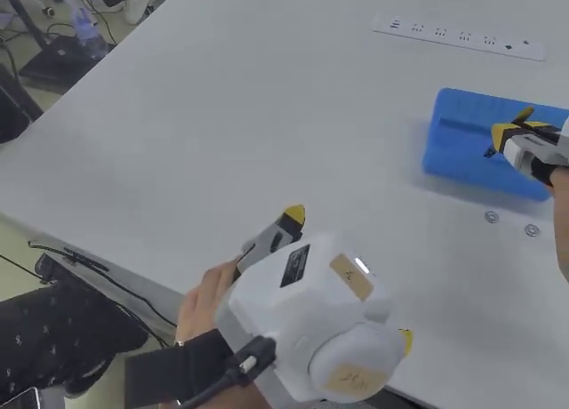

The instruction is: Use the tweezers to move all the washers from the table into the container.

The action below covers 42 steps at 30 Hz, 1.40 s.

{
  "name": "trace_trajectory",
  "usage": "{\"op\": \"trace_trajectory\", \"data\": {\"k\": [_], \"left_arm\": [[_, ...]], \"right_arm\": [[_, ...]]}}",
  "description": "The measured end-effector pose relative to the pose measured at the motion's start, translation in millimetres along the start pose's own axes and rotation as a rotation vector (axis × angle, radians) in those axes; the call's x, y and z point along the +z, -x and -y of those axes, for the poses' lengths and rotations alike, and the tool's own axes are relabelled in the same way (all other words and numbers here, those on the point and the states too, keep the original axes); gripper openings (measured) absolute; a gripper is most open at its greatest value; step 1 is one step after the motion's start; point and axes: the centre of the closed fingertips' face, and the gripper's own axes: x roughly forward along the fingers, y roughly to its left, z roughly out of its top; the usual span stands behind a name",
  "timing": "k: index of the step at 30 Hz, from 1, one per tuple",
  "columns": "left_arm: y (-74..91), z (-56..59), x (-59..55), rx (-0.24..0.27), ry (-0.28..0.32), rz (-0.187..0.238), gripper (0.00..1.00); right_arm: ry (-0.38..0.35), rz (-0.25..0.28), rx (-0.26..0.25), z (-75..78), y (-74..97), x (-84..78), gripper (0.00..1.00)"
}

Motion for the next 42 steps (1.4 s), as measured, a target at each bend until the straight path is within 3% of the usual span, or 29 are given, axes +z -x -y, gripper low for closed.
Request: {"op": "trace_trajectory", "data": {"k": [11, 21, 30, 42], "left_arm": [[1.1, 0.0, 2.5, -0.001, 0.003, 0.012, 0.96], [1.2, 1.6, 3.2, -0.006, -0.005, 0.014, 0.96], [0.5, 1.7, 2.2, -0.005, -0.007, 0.008, 0.96], [0.4, 1.3, 1.3, -0.001, -0.011, 0.005, 0.96]], "right_arm": [[-0.030, 0.058, 0.046, -11.0, 26.2, 21.7, 0.03], [-0.042, 0.102, 0.058, -15.2, 52.3, 33.9, 0.03], [-0.056, 0.083, 0.044, -13.8, 64.7, 18.0, 0.03], [-0.051, 0.010, 0.035, -12.6, 59.6, -16.3, 0.03]]}}
